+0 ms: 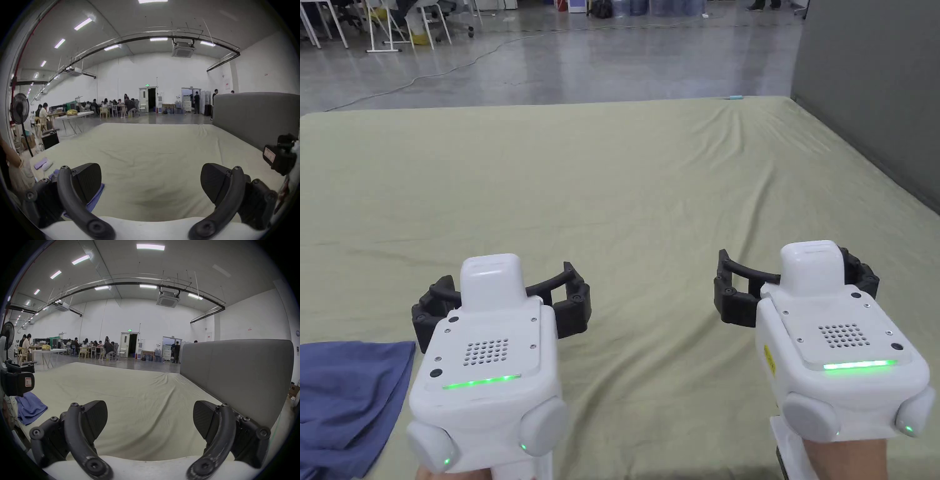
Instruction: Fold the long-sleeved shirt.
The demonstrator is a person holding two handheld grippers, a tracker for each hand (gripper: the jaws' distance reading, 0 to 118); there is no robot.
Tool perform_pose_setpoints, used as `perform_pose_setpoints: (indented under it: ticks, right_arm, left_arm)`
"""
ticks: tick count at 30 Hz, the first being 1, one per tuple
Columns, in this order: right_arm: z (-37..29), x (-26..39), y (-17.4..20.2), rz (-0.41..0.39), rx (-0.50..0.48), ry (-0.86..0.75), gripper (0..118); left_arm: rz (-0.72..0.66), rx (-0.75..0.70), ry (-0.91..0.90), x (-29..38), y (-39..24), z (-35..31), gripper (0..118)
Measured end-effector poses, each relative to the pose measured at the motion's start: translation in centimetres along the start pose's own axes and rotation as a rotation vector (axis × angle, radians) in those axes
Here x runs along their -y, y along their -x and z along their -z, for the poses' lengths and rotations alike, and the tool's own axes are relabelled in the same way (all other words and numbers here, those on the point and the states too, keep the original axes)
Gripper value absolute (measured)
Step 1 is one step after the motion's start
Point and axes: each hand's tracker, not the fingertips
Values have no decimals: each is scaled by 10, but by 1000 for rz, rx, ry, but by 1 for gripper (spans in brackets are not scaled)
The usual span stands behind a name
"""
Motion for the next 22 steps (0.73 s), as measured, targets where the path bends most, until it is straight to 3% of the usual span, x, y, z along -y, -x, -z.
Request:
perform_pose_setpoints:
  ticks: [4, 6, 11, 14, 22]
  right_arm:
    - [-1, 0, -1, 4, 0, -3, 107]
    - [0, 0, -2, 5, 4, -3, 107]
    - [-1, 1, -2, 2, 3, 0, 107]
    - [-1, 0, -2, 2, 8, -1, 107]
    - [-2, 1, -1, -8, 8, -2, 107]
  left_arm:
    - [38, -38, -134, 12, 0, -7, 117]
    - [41, -54, -81, 8, -2, -4, 117]
    - [-95, 131, -27, 7, 13, -4, 117]
    - [-55, 218, -75, 14, 23, -1, 117]
    - [56, 10, -78, 36, 29, 21, 118]
